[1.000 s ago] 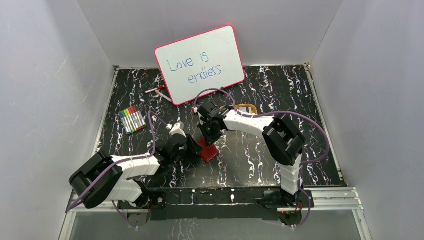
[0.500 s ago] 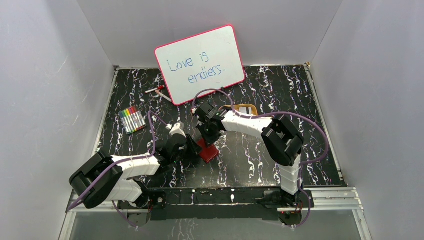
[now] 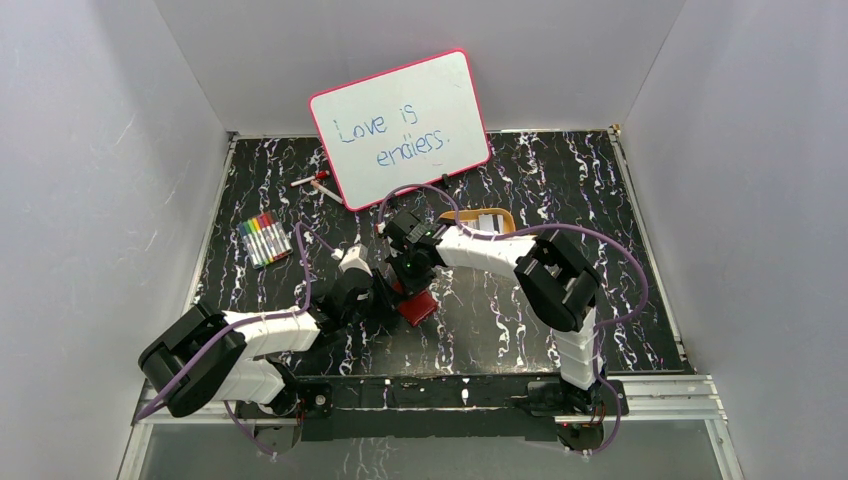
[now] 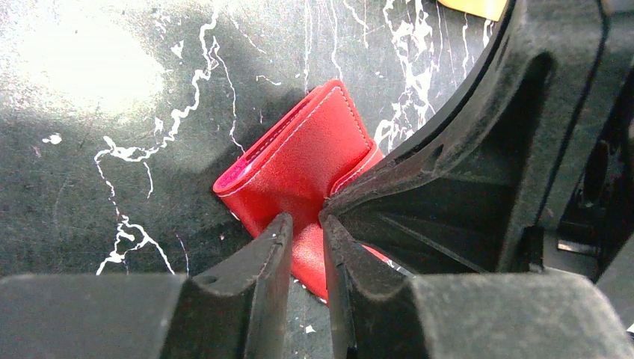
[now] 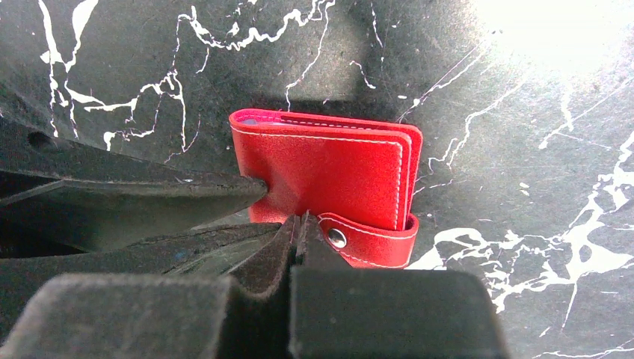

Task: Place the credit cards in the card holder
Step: Close the card holder at the center of the board.

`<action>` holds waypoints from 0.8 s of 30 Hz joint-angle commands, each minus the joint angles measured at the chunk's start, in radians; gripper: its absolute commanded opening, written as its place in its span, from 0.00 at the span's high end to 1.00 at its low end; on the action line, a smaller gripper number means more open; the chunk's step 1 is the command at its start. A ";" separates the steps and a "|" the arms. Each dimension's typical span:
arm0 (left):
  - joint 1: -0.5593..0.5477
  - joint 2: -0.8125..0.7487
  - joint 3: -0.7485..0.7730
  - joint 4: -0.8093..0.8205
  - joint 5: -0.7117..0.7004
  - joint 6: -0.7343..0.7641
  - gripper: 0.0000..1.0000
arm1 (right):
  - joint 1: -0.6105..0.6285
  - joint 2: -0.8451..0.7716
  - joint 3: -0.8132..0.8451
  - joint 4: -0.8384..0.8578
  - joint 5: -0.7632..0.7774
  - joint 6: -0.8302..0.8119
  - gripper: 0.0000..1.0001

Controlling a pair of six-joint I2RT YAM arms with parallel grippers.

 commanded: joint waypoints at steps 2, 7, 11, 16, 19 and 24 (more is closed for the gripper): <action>0.006 -0.005 -0.020 -0.022 -0.016 0.008 0.79 | 0.039 0.065 -0.070 0.039 -0.015 0.018 1.00; 0.006 -0.015 -0.024 -0.031 -0.020 0.009 0.79 | 0.033 -0.026 -0.074 0.076 -0.021 0.030 0.67; 0.006 -0.019 -0.021 -0.037 -0.020 0.011 0.79 | 0.026 -0.084 -0.045 0.057 -0.024 0.032 0.57; 0.006 -0.032 -0.014 -0.053 -0.023 0.015 0.77 | 0.012 -0.160 -0.031 0.041 -0.037 0.033 0.47; 0.006 -0.049 -0.007 -0.074 -0.031 0.021 0.76 | -0.002 -0.221 -0.046 0.046 -0.033 0.041 0.43; 0.005 -0.112 0.004 -0.123 -0.053 0.039 0.70 | -0.032 -0.351 -0.141 0.141 -0.018 0.043 0.41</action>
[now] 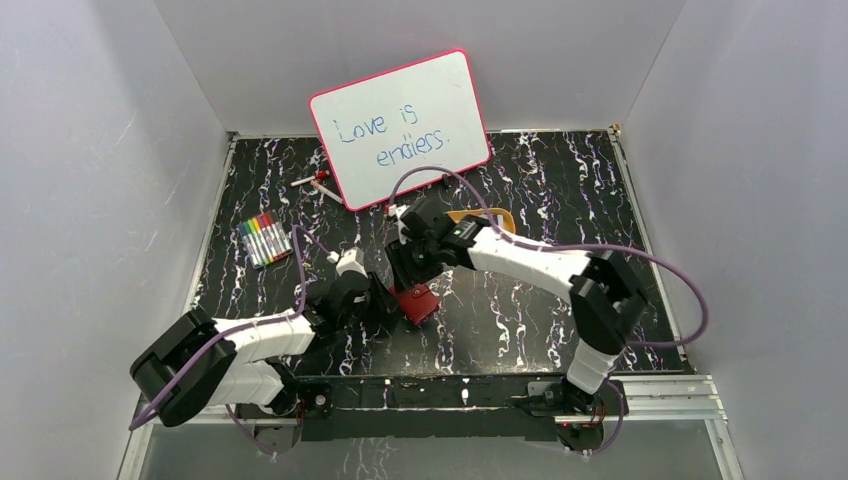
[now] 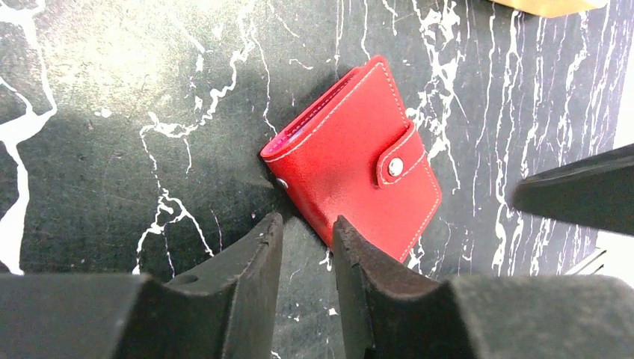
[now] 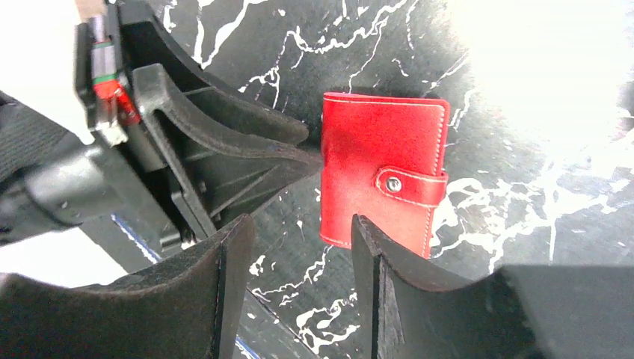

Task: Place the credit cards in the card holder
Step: Close the card holder at the center of the board, then reset both arms

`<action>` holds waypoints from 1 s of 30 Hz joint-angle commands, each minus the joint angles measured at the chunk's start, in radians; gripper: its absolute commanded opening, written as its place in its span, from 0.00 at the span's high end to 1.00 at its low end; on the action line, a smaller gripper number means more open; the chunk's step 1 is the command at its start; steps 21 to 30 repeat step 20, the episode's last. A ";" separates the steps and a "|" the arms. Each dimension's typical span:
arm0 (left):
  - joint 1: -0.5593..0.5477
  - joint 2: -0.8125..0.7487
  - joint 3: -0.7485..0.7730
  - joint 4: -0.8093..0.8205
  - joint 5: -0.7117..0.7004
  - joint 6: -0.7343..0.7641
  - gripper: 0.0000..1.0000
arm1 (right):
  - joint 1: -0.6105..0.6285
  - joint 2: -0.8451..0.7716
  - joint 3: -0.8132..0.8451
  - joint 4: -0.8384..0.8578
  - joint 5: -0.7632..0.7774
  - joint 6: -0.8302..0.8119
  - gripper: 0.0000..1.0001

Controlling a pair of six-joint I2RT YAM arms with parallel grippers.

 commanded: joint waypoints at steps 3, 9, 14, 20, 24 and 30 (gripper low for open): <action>0.001 -0.123 0.038 -0.107 -0.050 0.045 0.62 | -0.030 -0.261 -0.167 0.211 0.067 0.002 0.41; -0.001 -0.307 0.140 -0.319 -0.093 0.100 0.44 | -0.030 -0.685 -0.539 0.596 0.347 0.015 0.33; -0.002 -0.442 0.204 -0.474 -0.220 0.097 0.34 | -0.030 -0.910 -0.665 0.627 0.628 0.066 0.01; -0.002 -0.436 0.300 -0.629 -0.304 0.090 0.32 | -0.030 -0.969 -0.638 0.516 0.662 0.080 0.01; -0.002 -0.436 0.300 -0.629 -0.304 0.090 0.32 | -0.030 -0.969 -0.638 0.516 0.662 0.080 0.01; -0.002 -0.436 0.300 -0.629 -0.304 0.090 0.32 | -0.030 -0.969 -0.638 0.516 0.662 0.080 0.01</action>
